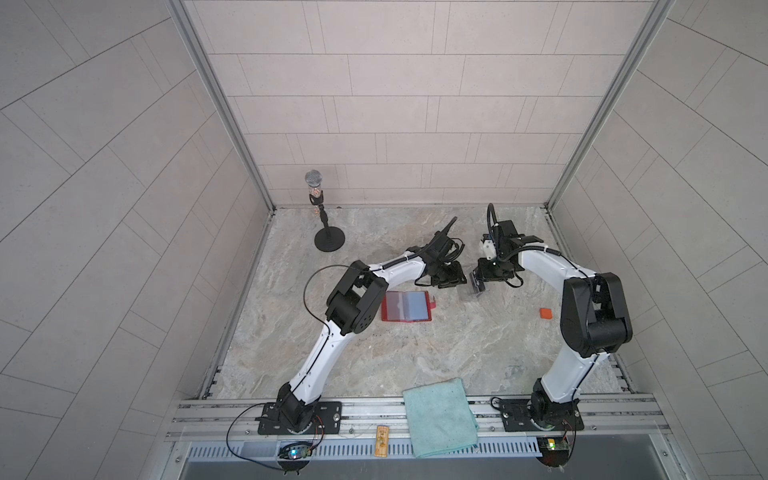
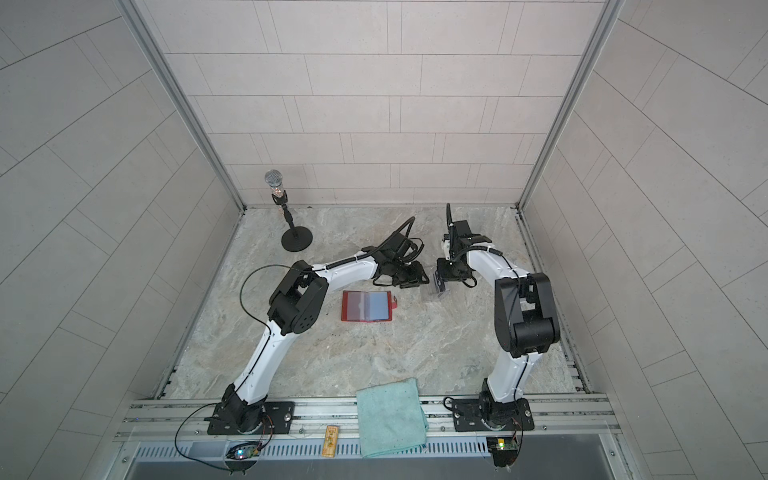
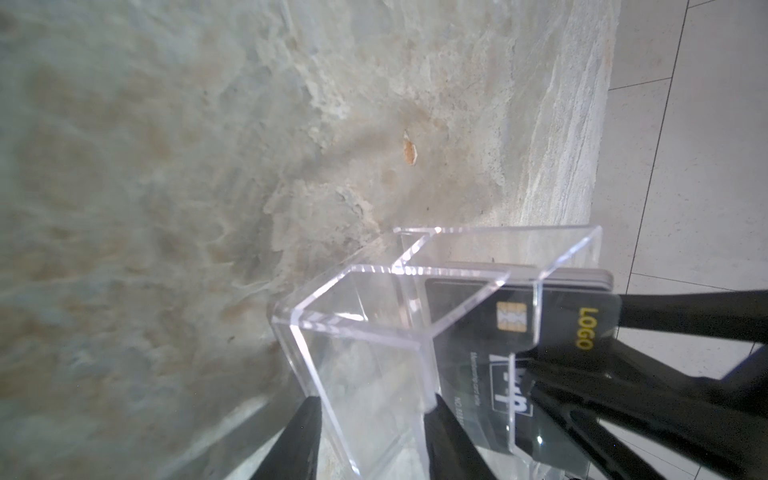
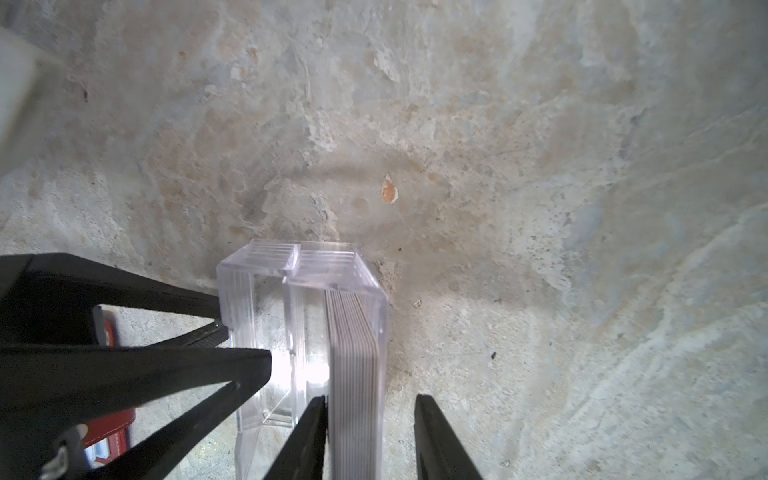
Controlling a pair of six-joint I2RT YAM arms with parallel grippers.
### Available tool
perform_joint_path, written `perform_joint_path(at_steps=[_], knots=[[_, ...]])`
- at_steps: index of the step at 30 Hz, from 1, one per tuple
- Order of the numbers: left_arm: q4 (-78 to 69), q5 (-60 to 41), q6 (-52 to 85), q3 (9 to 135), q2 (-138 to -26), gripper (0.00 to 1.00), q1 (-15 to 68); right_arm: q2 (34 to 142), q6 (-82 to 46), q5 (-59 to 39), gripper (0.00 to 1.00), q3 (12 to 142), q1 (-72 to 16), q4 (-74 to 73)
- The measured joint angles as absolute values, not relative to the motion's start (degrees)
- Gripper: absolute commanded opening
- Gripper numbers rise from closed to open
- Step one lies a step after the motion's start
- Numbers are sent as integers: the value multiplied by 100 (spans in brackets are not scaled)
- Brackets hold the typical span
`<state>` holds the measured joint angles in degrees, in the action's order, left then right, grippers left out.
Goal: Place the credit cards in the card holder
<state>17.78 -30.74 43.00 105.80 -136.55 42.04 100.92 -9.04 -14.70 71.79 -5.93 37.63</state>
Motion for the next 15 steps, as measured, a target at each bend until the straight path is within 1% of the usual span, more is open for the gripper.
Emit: perform_joint_path(at_steps=[15], knots=[[1675,-3057,4303,10486,-13616,44,4204,10022,-884,-1238,37,7234,-687,3876]])
